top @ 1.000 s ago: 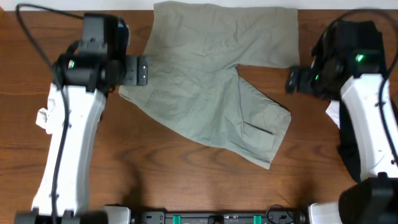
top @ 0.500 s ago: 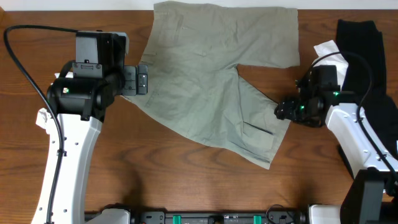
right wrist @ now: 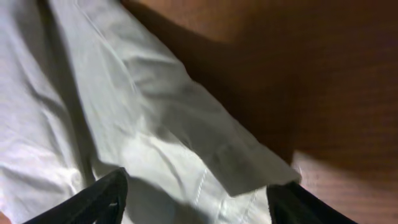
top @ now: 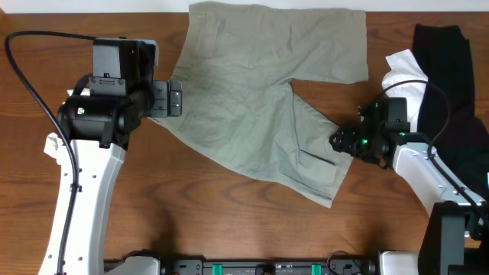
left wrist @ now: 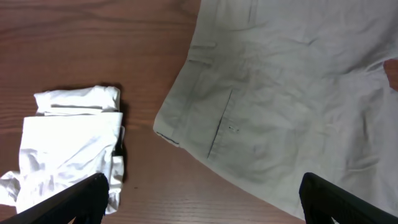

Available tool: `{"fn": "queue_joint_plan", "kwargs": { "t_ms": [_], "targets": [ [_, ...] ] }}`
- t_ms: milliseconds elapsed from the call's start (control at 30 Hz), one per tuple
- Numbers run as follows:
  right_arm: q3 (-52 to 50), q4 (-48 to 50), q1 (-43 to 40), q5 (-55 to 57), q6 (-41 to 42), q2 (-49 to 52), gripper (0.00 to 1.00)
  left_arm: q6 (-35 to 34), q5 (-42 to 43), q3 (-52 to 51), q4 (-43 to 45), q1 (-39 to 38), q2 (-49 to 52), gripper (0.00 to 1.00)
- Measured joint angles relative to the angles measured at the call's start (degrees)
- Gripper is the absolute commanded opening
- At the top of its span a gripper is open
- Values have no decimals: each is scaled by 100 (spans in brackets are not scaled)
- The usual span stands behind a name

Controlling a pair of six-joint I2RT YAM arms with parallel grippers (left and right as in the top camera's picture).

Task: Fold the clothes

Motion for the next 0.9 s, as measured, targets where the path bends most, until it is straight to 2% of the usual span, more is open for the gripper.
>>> {"fn": "queue_joint_plan", "kwargs": {
  "t_ms": [300,433,467,600,700,900],
  "targets": [
    [-2,608,0,-39,339,-2,56,0,0,0,0,0,0,98],
    [-2,789,0,-37,522,66,45,0,0,0,0,0,0,98],
    [-2,807,0,-37,553,101,41,0,0,0,0,0,0,98],
    [-2,822,0,-31,643,448,15,0,0,0,0,0,0,98],
    [-24,866,-33,-39,732,645,3,0,0,0,0,0,0,98],
    [-28,1104,-476,-35,822,645,1,0,0,0,0,0,103,98]
  ]
}}
